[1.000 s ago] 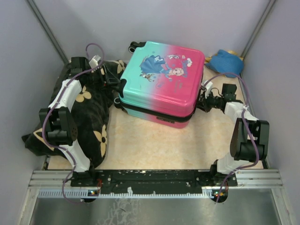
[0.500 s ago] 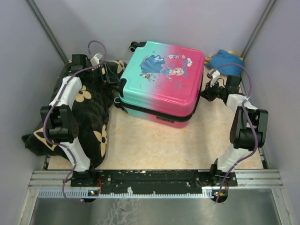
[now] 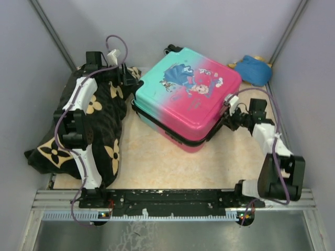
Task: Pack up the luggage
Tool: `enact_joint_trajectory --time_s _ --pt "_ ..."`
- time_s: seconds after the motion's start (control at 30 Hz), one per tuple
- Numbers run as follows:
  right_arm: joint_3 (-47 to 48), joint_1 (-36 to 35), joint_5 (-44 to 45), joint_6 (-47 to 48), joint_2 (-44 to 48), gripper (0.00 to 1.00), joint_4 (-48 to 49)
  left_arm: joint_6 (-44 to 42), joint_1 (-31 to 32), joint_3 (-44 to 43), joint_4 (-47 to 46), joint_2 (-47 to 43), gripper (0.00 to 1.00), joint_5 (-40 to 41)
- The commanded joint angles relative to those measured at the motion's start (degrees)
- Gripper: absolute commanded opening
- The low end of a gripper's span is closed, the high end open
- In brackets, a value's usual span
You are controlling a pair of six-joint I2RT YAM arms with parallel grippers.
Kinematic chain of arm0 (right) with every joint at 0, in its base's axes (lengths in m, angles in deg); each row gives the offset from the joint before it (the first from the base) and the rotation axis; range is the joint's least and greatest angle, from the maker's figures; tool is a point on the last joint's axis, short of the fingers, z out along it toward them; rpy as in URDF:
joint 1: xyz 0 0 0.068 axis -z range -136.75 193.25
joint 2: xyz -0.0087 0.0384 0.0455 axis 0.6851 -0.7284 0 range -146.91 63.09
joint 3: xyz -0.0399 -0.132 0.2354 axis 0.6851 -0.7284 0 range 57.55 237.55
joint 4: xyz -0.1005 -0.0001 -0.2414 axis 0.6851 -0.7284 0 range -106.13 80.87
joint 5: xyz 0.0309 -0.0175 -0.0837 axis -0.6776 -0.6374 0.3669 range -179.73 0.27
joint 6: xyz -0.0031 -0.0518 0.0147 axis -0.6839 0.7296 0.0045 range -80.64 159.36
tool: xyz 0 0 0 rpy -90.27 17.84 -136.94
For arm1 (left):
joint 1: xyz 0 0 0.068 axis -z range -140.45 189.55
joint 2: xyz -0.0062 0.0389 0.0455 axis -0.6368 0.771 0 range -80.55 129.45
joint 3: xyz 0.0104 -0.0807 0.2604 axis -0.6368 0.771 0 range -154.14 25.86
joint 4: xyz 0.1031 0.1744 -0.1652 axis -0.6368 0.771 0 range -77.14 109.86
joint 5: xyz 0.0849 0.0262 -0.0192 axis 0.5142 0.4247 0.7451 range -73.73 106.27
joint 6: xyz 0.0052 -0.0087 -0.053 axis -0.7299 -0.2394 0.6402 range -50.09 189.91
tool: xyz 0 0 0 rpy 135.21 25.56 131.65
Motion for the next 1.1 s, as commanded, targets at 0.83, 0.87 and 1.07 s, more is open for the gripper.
enact_joint_trajectory --time_s 0.83,0.87,1.07 --pt "-11.3 -23.5 3.9 -27.2 12.2 0.00 19.0 -30.9 29.6 18.0 -4.7 -29.7 1.00 14.9" --pt "-11.4 -23.6 3.9 -27.4 12.3 0.00 19.1 -30.0 31.8 18.7 -4.8 -30.2 1.00 15.4" --pt "-12.8 -23.7 6.9 -27.7 13.8 0.00 19.4 -29.0 46.0 24.7 -10.0 -31.5 1.00 27.9"
